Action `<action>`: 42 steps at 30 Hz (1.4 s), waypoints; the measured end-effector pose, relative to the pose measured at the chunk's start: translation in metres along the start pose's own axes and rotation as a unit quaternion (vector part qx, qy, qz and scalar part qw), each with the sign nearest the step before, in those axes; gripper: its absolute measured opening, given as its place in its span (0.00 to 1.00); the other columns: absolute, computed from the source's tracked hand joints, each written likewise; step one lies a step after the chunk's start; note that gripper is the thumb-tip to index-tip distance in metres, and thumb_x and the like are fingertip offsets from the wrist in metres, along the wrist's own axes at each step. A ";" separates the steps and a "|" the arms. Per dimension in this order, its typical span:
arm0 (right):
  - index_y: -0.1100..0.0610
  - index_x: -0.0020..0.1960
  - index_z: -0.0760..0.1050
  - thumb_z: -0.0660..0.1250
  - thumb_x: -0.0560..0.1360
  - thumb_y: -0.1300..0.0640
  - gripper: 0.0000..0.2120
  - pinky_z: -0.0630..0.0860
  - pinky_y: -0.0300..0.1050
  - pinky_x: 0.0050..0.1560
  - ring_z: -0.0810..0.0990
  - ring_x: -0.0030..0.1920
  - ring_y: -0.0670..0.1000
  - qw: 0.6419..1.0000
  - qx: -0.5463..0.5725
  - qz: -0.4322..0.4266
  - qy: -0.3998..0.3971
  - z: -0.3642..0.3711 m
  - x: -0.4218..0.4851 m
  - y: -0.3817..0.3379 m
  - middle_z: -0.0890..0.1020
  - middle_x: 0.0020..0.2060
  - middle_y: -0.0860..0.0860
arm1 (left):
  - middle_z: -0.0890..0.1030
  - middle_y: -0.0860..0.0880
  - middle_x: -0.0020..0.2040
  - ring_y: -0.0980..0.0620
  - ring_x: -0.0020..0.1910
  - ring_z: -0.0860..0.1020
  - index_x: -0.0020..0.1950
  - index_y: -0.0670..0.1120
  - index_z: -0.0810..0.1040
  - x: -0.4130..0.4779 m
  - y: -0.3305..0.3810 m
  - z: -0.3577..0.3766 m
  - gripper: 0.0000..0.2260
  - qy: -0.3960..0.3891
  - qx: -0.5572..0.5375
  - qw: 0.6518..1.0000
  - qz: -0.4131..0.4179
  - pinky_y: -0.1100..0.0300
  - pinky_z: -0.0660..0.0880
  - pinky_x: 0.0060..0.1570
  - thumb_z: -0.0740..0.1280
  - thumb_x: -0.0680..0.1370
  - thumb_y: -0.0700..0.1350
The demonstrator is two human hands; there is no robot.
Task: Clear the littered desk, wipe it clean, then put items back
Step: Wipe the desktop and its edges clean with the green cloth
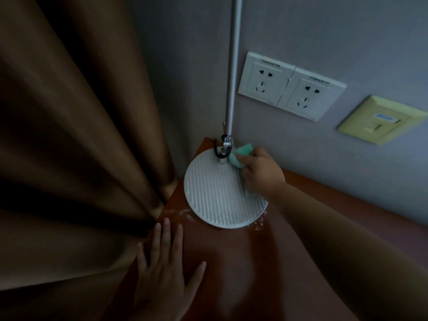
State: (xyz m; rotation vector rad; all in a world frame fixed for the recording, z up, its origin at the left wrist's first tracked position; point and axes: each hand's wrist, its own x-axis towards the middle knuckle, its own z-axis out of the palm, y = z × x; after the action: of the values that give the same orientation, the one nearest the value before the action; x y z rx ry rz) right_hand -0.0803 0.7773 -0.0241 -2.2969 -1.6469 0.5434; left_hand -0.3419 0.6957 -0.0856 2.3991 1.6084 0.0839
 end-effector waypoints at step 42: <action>0.57 0.53 0.83 0.66 0.72 0.67 0.12 0.73 0.38 0.48 0.79 0.42 0.47 0.971 0.195 0.132 -0.050 0.008 -0.116 -0.017 0.80 0.41 0.48 | 0.66 0.39 0.72 0.43 0.72 0.59 0.72 0.43 0.60 -0.001 0.000 -0.008 0.36 -0.032 -0.023 0.999 0.010 0.40 0.54 0.66 0.39 0.76 0.67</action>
State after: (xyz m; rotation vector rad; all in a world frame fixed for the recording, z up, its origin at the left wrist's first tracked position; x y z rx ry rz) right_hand -0.1312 0.6730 -0.0071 -2.2241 -1.1460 0.9605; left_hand -0.3439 0.6961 -0.0781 2.3584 1.5388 0.0450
